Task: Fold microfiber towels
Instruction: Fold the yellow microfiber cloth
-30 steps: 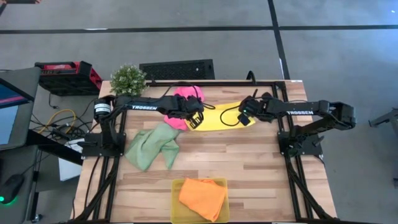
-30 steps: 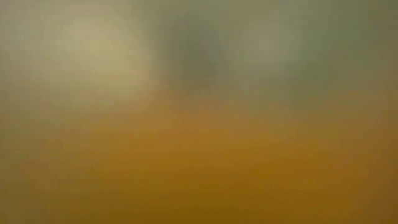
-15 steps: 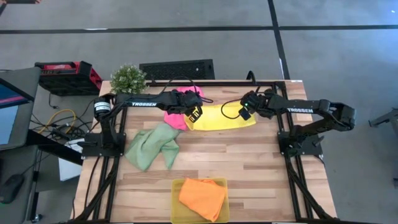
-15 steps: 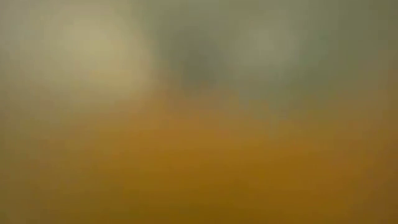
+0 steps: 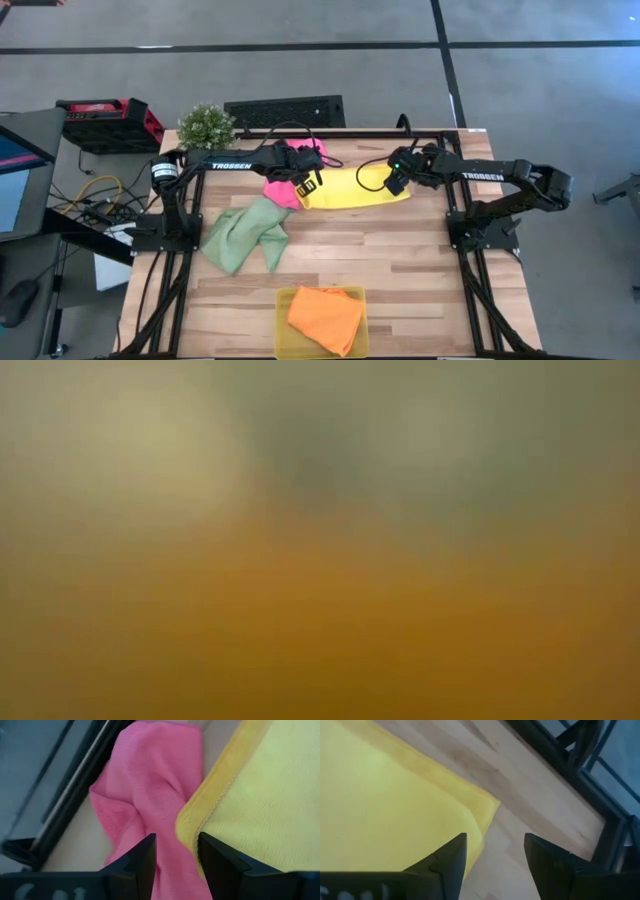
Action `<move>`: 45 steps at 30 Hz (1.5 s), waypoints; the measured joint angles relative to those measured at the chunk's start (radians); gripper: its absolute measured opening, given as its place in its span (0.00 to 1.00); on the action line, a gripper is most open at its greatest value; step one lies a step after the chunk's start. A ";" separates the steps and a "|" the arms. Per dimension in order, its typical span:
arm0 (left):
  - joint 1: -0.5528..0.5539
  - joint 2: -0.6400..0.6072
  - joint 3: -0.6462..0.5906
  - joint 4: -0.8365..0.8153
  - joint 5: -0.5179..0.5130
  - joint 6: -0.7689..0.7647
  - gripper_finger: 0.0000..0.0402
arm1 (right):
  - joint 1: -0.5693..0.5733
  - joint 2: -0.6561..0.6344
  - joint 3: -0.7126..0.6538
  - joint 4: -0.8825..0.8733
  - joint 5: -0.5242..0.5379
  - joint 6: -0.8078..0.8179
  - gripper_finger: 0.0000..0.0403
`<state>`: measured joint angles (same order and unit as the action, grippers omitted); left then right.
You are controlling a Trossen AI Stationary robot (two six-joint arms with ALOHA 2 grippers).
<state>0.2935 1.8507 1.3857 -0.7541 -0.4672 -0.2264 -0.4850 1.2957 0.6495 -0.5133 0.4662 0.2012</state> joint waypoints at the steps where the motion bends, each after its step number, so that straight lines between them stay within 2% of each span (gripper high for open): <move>1: 0.000 0.000 0.000 0.000 -0.015 0.023 0.34 | 0.000 0.000 0.000 -0.002 -0.004 0.000 0.55; 6: -0.015 0.000 0.000 0.002 -0.148 0.143 0.34 | 0.000 0.000 0.000 -0.002 -0.006 0.000 0.55; 8: -0.024 0.000 0.001 0.001 -0.168 0.165 0.34 | 0.000 0.000 0.000 -0.002 -0.010 0.000 0.55; 10: -0.026 0.000 0.002 -0.024 -0.113 0.182 0.34 | 0.000 0.000 0.000 -0.003 -0.029 0.000 0.55; 13: -0.026 0.000 0.002 -0.074 0.034 0.190 0.34 | 0.000 0.000 0.000 -0.002 -0.070 -0.020 0.55; 15: -0.022 0.000 0.002 -0.079 0.078 0.223 0.34 | 0.000 0.000 0.000 -0.002 -0.092 -0.039 0.55; 20: -0.027 0.000 0.002 -0.068 -0.102 0.225 0.34 | 0.000 0.000 0.000 -0.002 -0.102 -0.044 0.55; 22: -0.039 0.000 0.002 -0.067 -0.116 0.232 0.34 | 0.000 0.000 0.000 -0.002 -0.102 -0.049 0.55; 24: -0.057 0.000 0.002 -0.071 -0.050 0.298 0.34 | 0.000 0.000 0.000 -0.002 -0.102 -0.053 0.55; 29: -0.099 -0.002 -0.022 -0.051 0.270 0.489 0.34 | 0.000 0.000 0.000 -0.003 -0.107 -0.053 0.55; 31: -0.115 -0.002 -0.052 -0.019 0.336 0.529 0.34 | 0.000 0.000 0.000 -0.003 -0.107 -0.053 0.55; 34: -0.140 -0.002 -0.101 0.078 0.338 0.536 0.34 | 0.000 0.000 0.000 -0.003 -0.107 -0.053 0.55; 38: -0.167 -0.001 -0.160 0.177 0.268 0.537 0.34 | 0.000 0.000 0.000 -0.003 -0.107 -0.053 0.55; 41: -0.177 -0.001 -0.175 0.201 0.226 0.531 0.34 | 0.000 0.000 0.000 -0.003 -0.107 -0.055 0.55; 45: -0.177 -0.001 -0.201 0.225 0.242 0.500 0.34 | 0.000 0.000 0.000 -0.003 -0.107 -0.055 0.55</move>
<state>0.1162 1.8496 1.1851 -0.5290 -0.2250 0.2738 -0.4850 1.2957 0.6498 -0.5159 0.3595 0.1459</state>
